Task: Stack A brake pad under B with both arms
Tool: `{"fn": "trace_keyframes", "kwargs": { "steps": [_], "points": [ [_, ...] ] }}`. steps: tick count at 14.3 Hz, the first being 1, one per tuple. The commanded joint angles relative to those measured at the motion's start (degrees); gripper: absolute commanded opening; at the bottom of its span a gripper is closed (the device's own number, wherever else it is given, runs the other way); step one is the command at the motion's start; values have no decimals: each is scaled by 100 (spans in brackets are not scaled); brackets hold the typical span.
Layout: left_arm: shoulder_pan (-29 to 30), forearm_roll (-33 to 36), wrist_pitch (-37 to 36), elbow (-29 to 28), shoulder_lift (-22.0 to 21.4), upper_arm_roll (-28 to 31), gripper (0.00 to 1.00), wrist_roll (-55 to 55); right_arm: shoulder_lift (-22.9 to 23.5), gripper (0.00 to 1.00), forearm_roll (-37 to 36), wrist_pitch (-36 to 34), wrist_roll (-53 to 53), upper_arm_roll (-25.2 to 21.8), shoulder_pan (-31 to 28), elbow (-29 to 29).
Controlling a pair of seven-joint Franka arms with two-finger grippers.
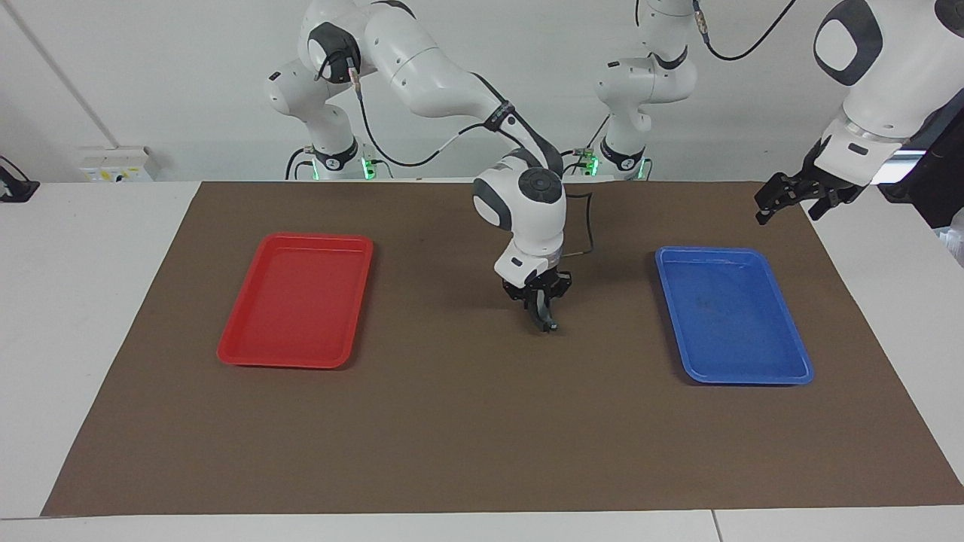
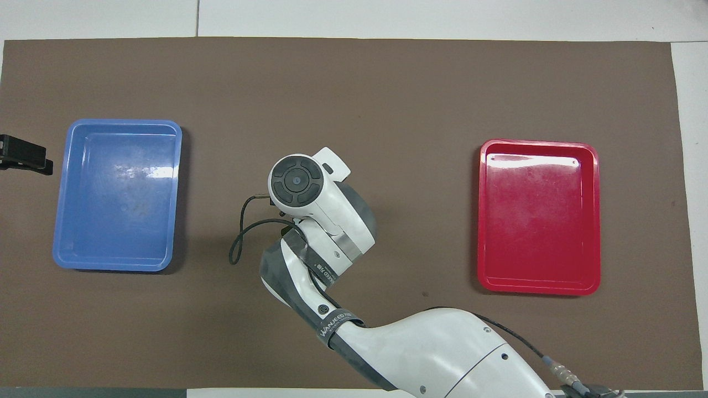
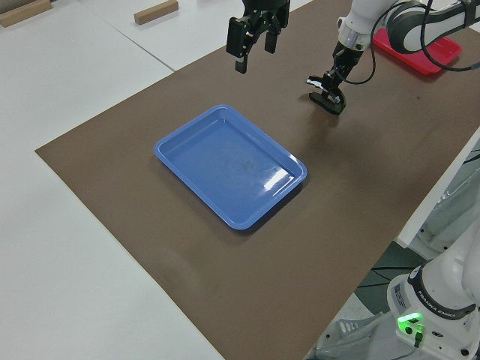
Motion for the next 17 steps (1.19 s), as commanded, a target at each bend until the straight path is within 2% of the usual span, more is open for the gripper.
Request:
{"fn": "trace_keyframes", "kwargs": {
  "steps": [1, 2, 4, 13, 17],
  "points": [
    [133, 19, -78, -120, -122, -47, 100, 100, -97, 0, -77, 420, -4, 61, -94, -310],
    [151, 19, -78, -120, -122, -47, 100, 169, -123, 0, -68, 665, -4, 53, -85, -486],
    [397, 19, -69, -129, -122, -47, 100, 572, -123, 0, -68, 738, 5, 61, -33, -567],
    [318, 19, -7, -120, -114, -99, 100, 583, -115, 1, -50, 580, 75, 53, 248, -681],
    [310, 19, -16, -129, -114, -99, 100, 583, -167, 4, -50, 922, 49, 53, 231, -1041]
  ]
}}
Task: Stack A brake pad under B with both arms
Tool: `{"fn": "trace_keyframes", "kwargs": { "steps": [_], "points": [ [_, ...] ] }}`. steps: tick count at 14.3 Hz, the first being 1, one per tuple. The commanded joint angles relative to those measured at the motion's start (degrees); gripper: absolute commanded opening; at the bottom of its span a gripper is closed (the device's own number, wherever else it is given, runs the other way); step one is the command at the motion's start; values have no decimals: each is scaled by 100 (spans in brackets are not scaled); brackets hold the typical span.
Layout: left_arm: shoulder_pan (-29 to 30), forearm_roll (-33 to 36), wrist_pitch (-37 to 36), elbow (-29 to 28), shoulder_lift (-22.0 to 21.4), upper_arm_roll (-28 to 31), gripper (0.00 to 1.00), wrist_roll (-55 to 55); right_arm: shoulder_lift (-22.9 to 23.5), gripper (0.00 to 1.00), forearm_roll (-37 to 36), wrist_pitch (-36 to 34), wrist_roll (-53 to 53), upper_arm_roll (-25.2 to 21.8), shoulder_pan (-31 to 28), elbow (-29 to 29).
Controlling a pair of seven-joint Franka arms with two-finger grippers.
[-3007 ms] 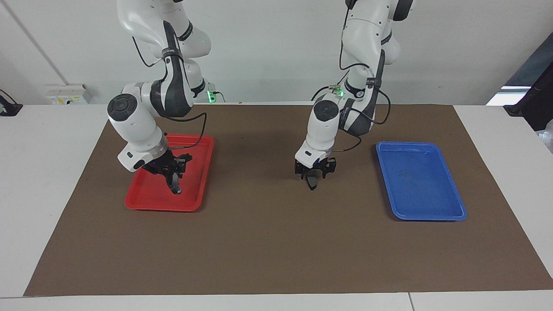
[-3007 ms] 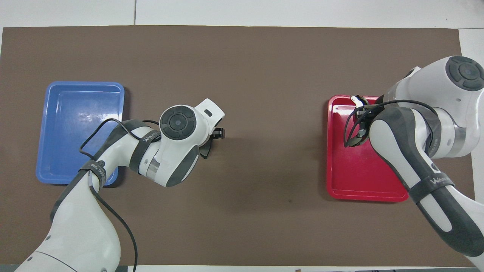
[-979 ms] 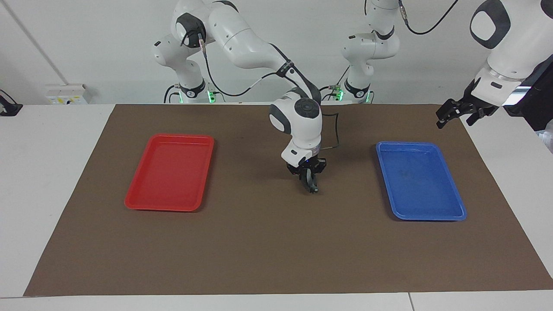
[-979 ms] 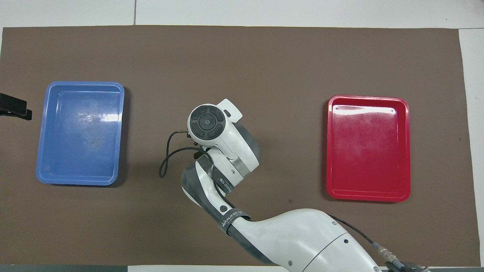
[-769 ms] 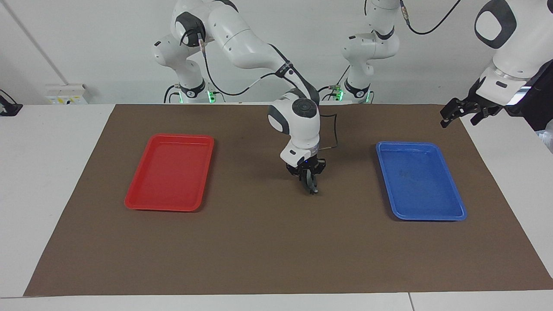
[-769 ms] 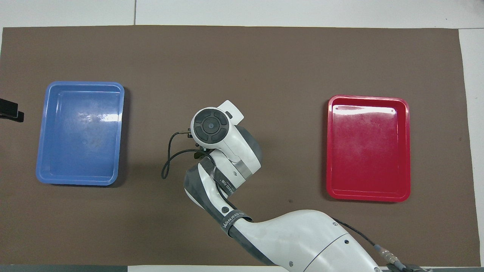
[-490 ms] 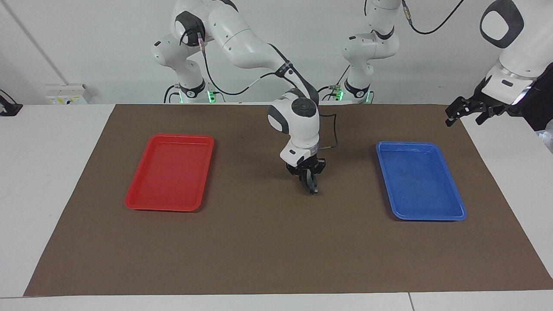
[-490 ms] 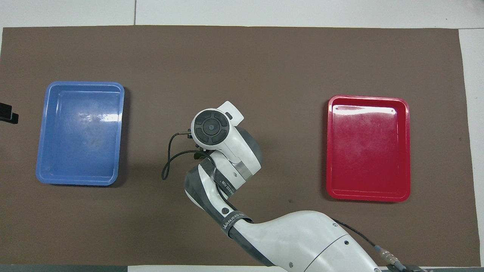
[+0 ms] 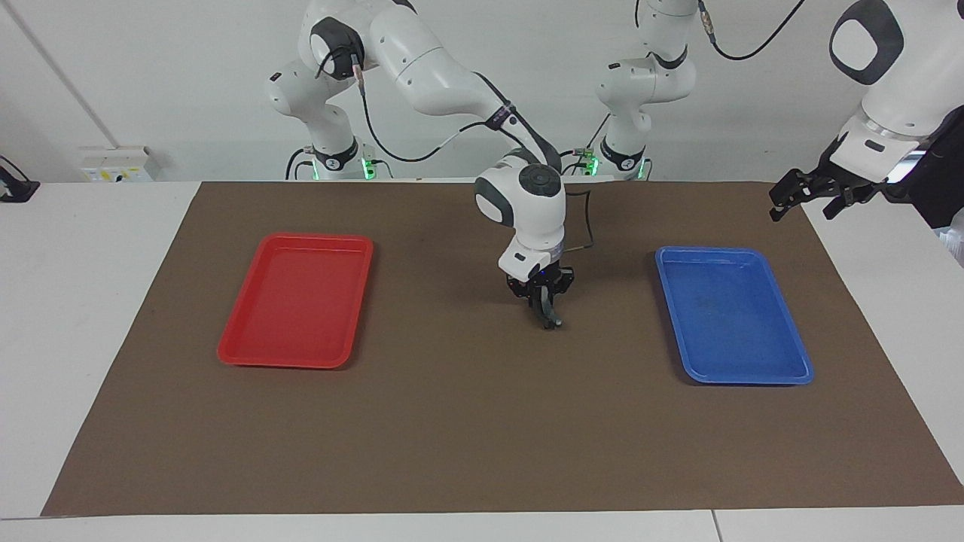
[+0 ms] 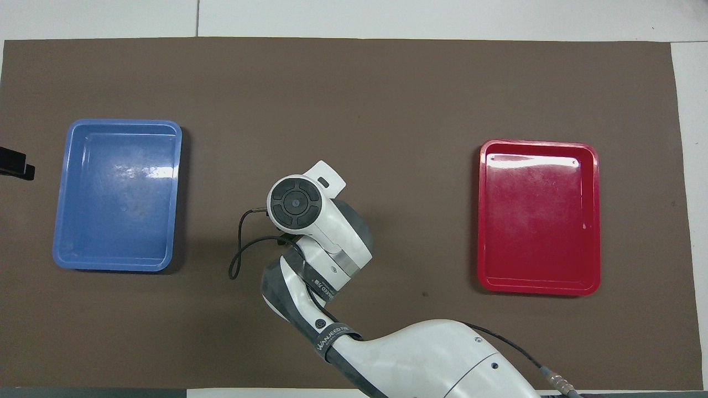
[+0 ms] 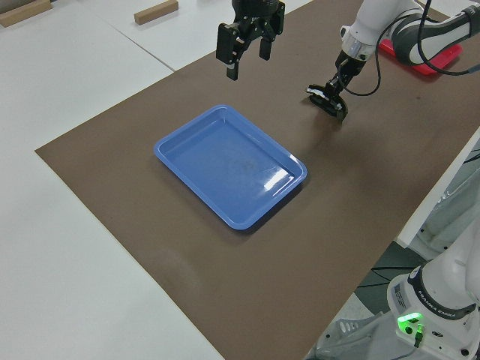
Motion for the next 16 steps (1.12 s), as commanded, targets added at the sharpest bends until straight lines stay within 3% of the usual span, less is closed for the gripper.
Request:
{"fn": "trace_keyframes", "kwargs": {
  "steps": [1, 2, 3, 9, 11, 16],
  "points": [
    [-33, 20, -56, -114, -112, 33, 100, -20, -13, 16, -36, 302, 56, 44, 0, -532],
    [-24, 20, -74, -114, -120, 33, 100, -46, -14, 48, -45, 303, 56, 44, 9, -532],
    [-24, 20, -83, -122, -121, 24, 100, -55, -14, 99, -45, 259, 74, 44, 44, -497],
    [-155, 20, -13, -324, -208, -2, 100, -354, -408, 100, -123, -109, 3, -61, -219, -75],
    [-191, 20, -4, -342, -235, -2, 100, -424, -829, 100, -413, -364, -40, -140, -543, -101],
    [-191, 20, 49, -324, -226, -2, 100, -442, -1858, 100, -432, -1803, -1076, -140, -1720, -198]
  ]
}}
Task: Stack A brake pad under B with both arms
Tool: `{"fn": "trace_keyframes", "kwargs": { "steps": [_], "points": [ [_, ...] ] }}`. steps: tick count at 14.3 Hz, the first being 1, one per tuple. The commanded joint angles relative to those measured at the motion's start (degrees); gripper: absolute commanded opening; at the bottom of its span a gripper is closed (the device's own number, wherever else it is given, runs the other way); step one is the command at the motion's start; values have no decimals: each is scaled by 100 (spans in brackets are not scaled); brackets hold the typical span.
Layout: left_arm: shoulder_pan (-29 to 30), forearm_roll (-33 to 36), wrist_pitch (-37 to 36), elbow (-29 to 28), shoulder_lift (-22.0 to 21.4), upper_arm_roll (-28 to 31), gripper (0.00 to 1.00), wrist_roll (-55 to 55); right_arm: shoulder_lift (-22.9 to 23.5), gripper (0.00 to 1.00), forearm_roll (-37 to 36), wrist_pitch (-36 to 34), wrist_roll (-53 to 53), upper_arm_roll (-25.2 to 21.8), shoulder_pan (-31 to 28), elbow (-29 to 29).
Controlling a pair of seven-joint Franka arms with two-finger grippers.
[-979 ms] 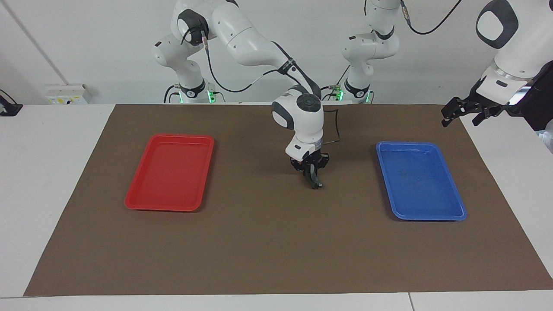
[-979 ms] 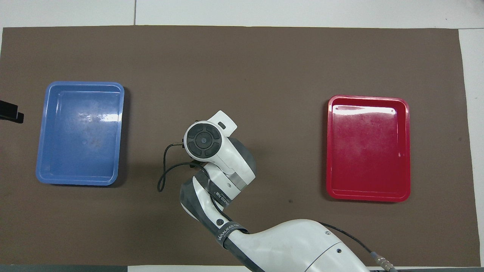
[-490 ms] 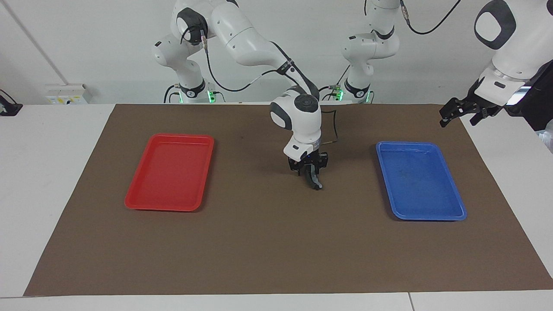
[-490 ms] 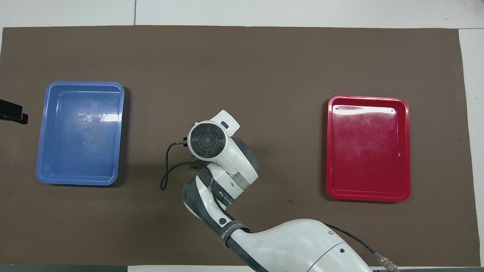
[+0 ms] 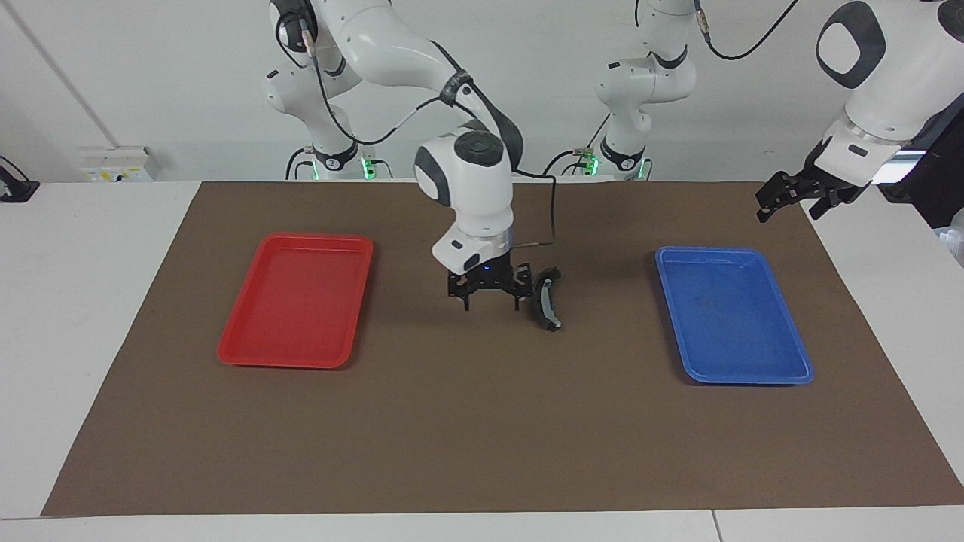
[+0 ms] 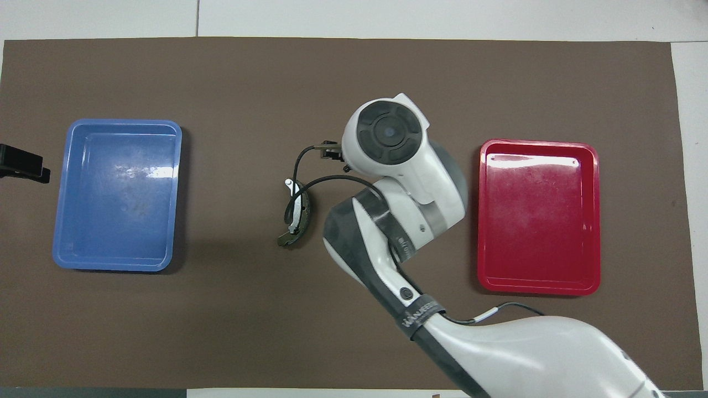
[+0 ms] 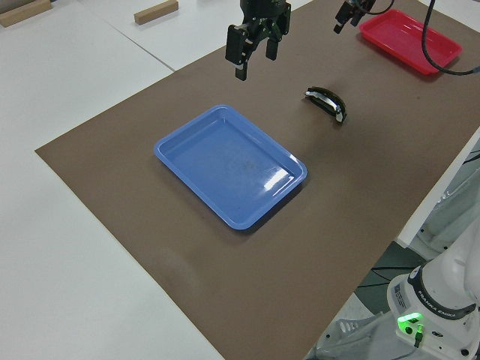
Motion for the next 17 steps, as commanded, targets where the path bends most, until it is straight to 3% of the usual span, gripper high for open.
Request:
{"fn": "trace_keyframes", "kwargs": {
  "steps": [1, 11, 15, 17],
  "points": [
    [-48, 21, 52, -161, -154, 38, 100, -186, -559, 100, -38, -657, -557, 91, -635, -227],
    [-31, 21, 44, -161, -154, 38, 100, -328, -1895, 100, 5, -3074, -3239, 100, -3378, -271],
    [-48, 21, 35, -161, -154, 29, 100, -310, -2212, 100, -47, -3217, -3284, -144, -3355, -314],
    [22, 21, 35, -161, -154, 38, 100, -310, -2616, 100, -38, -3147, -3275, -278, -3292, -630]
  ]
}}
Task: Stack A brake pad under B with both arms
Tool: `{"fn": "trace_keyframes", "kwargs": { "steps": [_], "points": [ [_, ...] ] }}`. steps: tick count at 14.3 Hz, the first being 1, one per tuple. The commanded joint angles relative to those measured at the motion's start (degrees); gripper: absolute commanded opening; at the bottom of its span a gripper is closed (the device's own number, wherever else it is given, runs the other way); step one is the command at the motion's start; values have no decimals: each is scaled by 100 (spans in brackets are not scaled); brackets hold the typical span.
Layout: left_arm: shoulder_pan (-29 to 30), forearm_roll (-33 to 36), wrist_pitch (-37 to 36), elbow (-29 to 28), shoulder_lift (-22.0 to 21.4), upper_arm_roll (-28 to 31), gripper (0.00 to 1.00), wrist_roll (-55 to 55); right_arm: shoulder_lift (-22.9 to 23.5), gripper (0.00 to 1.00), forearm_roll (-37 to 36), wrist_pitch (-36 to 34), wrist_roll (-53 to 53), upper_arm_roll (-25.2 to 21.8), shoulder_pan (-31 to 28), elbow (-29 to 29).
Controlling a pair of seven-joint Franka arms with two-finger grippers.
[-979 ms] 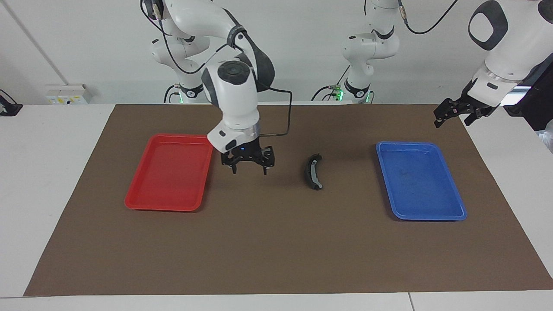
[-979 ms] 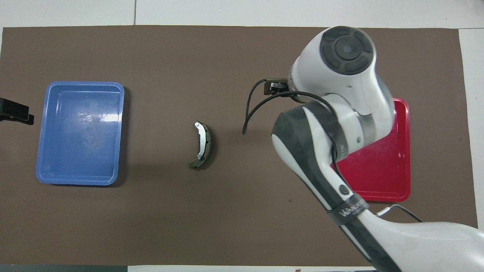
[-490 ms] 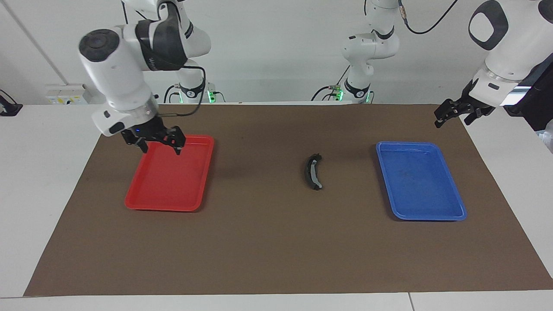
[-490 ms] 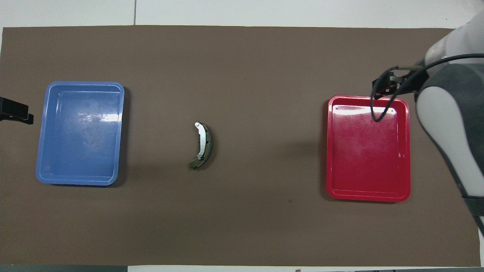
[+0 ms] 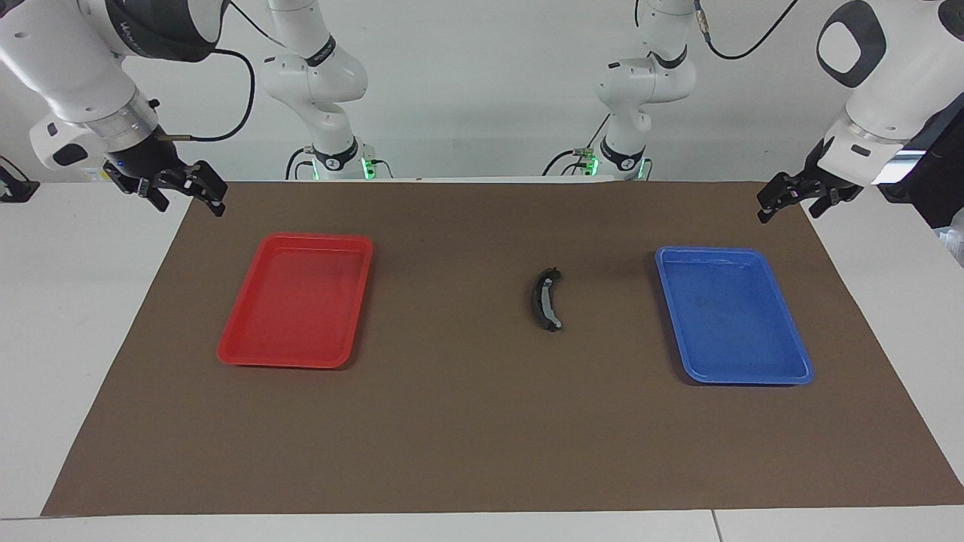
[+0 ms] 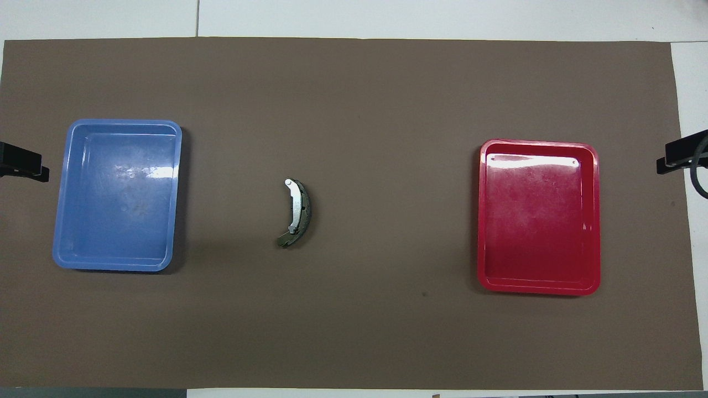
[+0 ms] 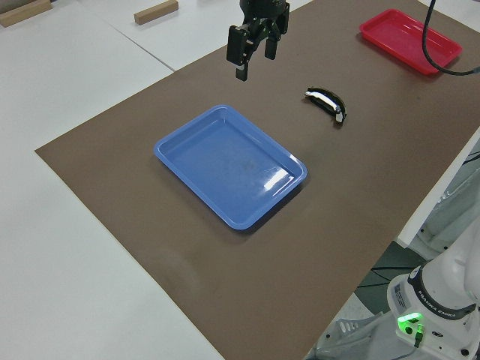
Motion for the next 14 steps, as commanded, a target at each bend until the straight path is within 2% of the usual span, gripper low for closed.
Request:
{"fn": "trace_keyframes", "kwargs": {
  "steps": [1, 5, 10, 12, 14],
  "points": [
    [20, 21, 26, -161, -147, 32, 100, -66, -438, 100, -33, 94, -16, -132, 68, -420],
    [20, 21, 26, -161, -147, 41, 100, -66, -587, 100, -33, 120, -16, -123, 32, -832],
    [20, 21, 26, -161, -147, 41, 100, -66, -552, 100, -60, 128, -34, -106, 32, -736],
    [20, 21, 26, -161, -147, 41, 100, -66, -552, 100, -330, 426, -191, -97, 32, -762],
    [20, 21, 26, -161, -147, 41, 100, -66, -552, 100, -438, 419, -236, -79, 32, -754]
  ]
}}
